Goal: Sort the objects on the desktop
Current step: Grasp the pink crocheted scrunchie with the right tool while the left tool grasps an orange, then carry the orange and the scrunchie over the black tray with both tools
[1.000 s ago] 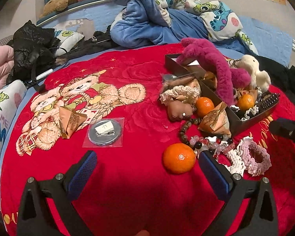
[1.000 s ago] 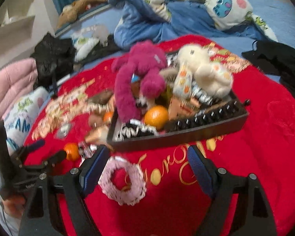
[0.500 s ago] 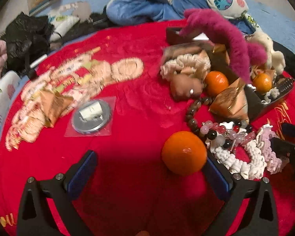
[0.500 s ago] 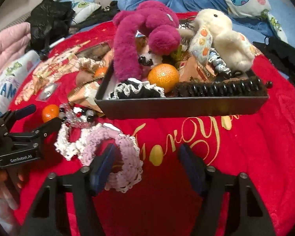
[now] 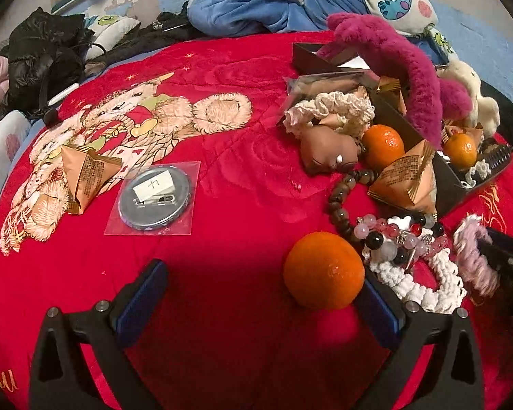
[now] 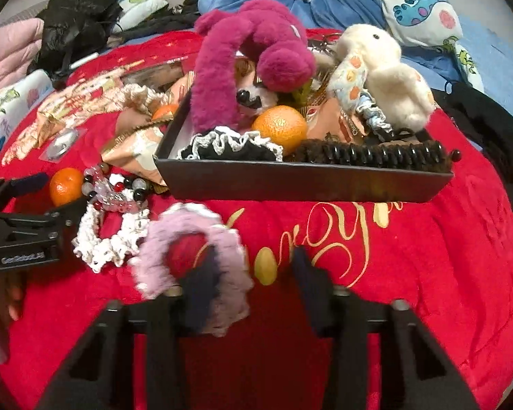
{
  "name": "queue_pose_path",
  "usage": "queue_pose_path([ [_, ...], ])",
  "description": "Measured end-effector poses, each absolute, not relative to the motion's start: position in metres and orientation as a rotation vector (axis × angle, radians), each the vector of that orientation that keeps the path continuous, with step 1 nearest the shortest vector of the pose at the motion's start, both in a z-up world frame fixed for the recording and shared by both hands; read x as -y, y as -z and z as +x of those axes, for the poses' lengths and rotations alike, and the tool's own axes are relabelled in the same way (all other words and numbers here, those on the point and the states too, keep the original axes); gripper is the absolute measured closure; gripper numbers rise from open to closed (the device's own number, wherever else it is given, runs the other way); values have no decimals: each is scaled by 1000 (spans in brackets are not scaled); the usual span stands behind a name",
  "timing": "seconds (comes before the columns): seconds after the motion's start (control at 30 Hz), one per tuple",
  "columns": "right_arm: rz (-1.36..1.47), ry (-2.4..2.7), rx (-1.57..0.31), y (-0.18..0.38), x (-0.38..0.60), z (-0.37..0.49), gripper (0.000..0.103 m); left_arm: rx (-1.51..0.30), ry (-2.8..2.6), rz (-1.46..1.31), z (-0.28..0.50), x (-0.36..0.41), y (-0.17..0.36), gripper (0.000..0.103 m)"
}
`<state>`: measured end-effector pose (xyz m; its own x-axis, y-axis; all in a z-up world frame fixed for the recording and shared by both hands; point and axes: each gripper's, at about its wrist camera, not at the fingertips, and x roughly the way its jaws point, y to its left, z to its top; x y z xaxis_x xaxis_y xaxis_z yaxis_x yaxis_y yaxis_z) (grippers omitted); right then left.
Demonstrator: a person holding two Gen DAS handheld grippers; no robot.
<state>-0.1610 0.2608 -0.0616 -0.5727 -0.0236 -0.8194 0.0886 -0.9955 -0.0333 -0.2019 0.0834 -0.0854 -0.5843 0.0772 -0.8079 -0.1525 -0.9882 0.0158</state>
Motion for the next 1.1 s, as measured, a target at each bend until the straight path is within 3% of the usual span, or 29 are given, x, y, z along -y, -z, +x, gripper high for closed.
queue_pose_path([
  [0.03, 1418, 2731, -100, 61, -260, -160, 84, -131, -2687, -1358, -201, -84, 85, 1],
  [0.1, 1419, 2743, -105, 59, -258, -160, 87, -132, -2681, -1327, -198, -87, 82, 12],
  [0.17, 1414, 2747, -94, 57, -259, -159, 90, -152, -2691, -1289, -194, -91, 78, 48],
  [0.23, 1400, 2748, -45, 54, -261, -159, 91, -180, -2706, -1261, -191, -95, 75, 62],
  [0.27, 1393, 2747, -26, 52, -263, -159, 91, -187, -2710, -1255, -190, -95, 74, 64],
  [0.73, 1239, 2739, 135, 24, -283, -137, 94, -143, -2755, -1173, -172, -85, 60, 65],
  [1.1, 1041, 2817, 222, 0, -296, -131, 94, -71, -2806, -908, -144, -100, 22, 65],
])
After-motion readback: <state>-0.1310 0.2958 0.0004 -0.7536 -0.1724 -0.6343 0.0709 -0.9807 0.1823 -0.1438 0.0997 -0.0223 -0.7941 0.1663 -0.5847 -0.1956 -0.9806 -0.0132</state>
